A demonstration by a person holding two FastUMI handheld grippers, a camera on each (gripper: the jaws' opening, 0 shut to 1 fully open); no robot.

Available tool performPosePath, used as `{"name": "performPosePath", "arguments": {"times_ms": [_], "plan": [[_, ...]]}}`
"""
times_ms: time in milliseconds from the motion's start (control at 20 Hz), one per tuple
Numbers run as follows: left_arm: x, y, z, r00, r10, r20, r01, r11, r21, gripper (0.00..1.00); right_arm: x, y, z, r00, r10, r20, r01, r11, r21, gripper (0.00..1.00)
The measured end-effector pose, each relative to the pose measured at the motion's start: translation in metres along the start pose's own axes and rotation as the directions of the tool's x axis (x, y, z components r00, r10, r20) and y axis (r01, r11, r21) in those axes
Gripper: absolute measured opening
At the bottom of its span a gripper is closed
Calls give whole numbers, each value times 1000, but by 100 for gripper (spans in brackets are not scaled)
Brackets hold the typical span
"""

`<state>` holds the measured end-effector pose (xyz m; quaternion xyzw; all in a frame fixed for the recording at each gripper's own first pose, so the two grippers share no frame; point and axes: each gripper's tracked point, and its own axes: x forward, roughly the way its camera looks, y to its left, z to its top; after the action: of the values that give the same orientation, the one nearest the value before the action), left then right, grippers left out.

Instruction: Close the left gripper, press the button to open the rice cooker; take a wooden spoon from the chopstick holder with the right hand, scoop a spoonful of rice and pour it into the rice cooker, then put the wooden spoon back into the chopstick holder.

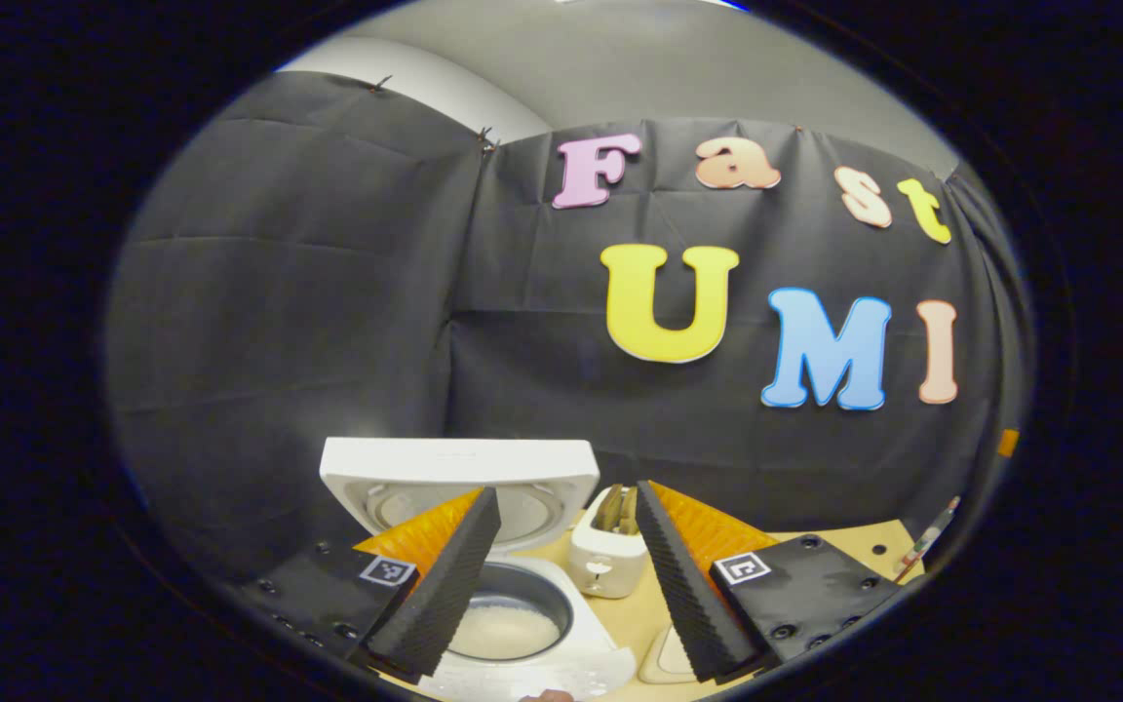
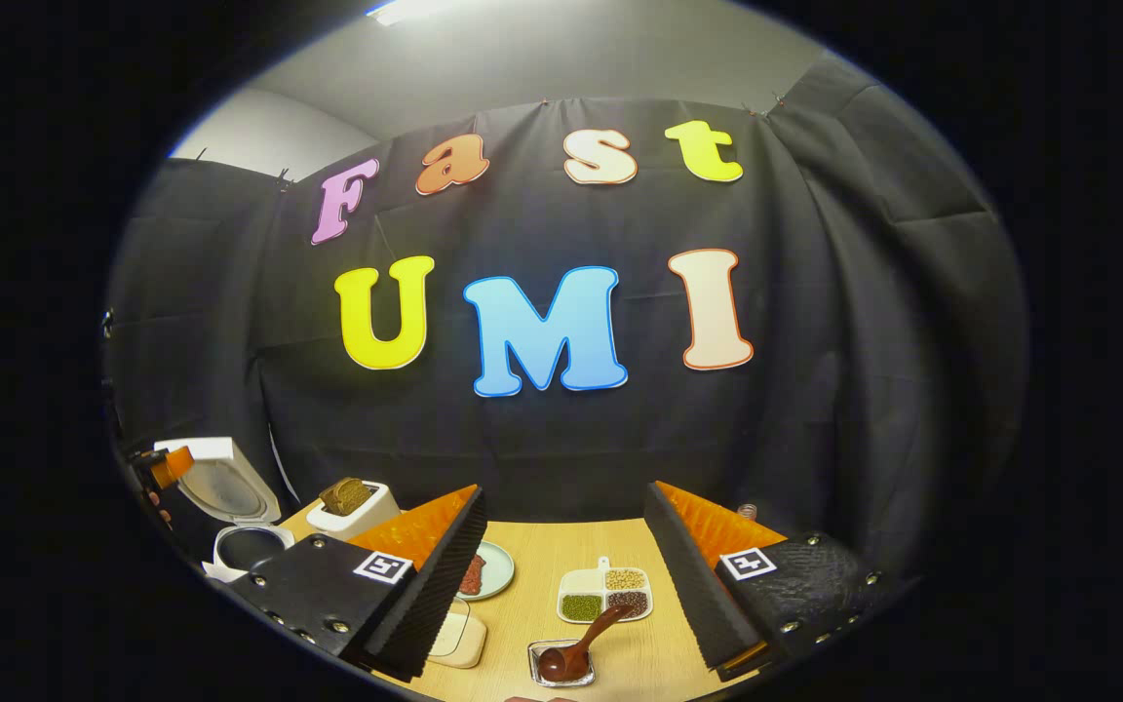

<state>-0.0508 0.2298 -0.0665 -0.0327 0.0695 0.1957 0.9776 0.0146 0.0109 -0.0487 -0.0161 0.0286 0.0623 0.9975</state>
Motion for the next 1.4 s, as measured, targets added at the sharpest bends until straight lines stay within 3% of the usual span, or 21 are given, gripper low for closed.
{"name": "performPosePath", "arguments": {"times_ms": [250,400,650,900,1100,1300,1400], "plan": [[-19,-38,25,992,-115,53,117,992,-39,98,0,-16,-20,1000,-12,-25,13,999,43,99],[-26,-50,32,987,-137,80,139,990,-19,94,8,-31,-42,999,-26,-46,28,999,46,96],[-37,-73,32,981,-175,81,173,984,29,96,26,-54,-108,988,-48,-147,66,991,120,99],[-37,-100,12,982,-187,21,188,982,-7,96,50,-53,-168,971,-38,-237,66,992,110,99],[-44,-110,5,981,-194,-4,194,981,18,96,71,-51,-212,945,-24,-327,63,992,111,100],[-50,-98,5,988,-155,-11,155,986,57,98,92,-45,-232,935,26,-353,29,988,150,99],[-51,-92,1,992,-128,-21,129,990,61,94,101,-39,-246,923,59,-380,2,987,158,90]]}}
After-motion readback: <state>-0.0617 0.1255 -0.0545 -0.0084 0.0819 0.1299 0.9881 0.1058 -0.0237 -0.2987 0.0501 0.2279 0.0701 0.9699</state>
